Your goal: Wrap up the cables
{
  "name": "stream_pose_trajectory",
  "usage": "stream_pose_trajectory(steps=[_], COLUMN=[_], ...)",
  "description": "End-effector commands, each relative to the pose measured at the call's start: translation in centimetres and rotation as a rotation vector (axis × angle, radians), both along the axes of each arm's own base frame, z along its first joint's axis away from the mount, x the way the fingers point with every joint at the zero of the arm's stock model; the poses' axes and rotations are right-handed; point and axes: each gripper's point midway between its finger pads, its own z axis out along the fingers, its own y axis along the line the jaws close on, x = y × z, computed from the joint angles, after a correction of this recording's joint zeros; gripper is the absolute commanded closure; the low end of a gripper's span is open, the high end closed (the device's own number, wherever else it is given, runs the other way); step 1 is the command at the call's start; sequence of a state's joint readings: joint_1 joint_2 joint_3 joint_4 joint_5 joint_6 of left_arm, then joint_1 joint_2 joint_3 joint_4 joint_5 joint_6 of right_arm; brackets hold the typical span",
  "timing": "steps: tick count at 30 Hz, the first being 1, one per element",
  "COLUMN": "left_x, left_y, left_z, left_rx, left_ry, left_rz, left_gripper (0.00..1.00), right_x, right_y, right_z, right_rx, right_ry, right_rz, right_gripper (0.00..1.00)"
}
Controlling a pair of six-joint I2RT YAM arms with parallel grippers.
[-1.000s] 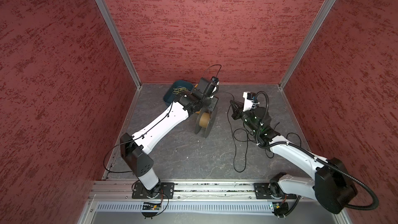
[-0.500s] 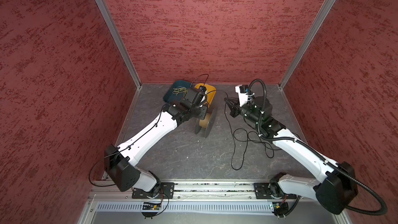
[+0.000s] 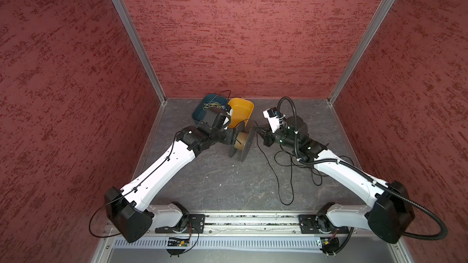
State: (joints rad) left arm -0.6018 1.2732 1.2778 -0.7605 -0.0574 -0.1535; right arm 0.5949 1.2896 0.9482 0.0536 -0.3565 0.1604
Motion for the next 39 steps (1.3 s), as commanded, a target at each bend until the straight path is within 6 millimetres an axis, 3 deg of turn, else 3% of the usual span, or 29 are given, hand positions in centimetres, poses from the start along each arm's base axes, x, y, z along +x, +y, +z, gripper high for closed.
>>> stream_pose_trajectory(steps=[1,11,20,32,39], left_x=[-0.4,0.7,2.4,3.9,4.5], left_y=[-0.1,-0.6,-1.7,-3.4,-3.6], left_z=[0.1,-2.8,-5.0,-6.3,-7.1], left_rx=[-0.030,-0.041,-0.039,-0.028,0.033], left_ry=[-0.009,-0.008,0.038,0.031,0.024], left_rz=[-0.014,-0.016,-0.013,-0.031,-0.028], left_gripper=[0.23,0.29,0.33,0.46,0.62], right_x=[-1.0,-0.1,0.4,1.5,2.1], right_y=[0.0,-1.0,-1.9,-0.9,-0.5], right_z=[1.1,-3.4,-5.6,-5.6,-5.8], right_rx=[0.026,-0.015,-0.031,-0.030,-0.028], right_ry=[-0.019,0.074,0.103,0.094,0.092], right_rz=[0.019,-0.070,-0.133,-0.121,-0.119], right_gripper=[1.00,1.00,1.00,1.00,1.00])
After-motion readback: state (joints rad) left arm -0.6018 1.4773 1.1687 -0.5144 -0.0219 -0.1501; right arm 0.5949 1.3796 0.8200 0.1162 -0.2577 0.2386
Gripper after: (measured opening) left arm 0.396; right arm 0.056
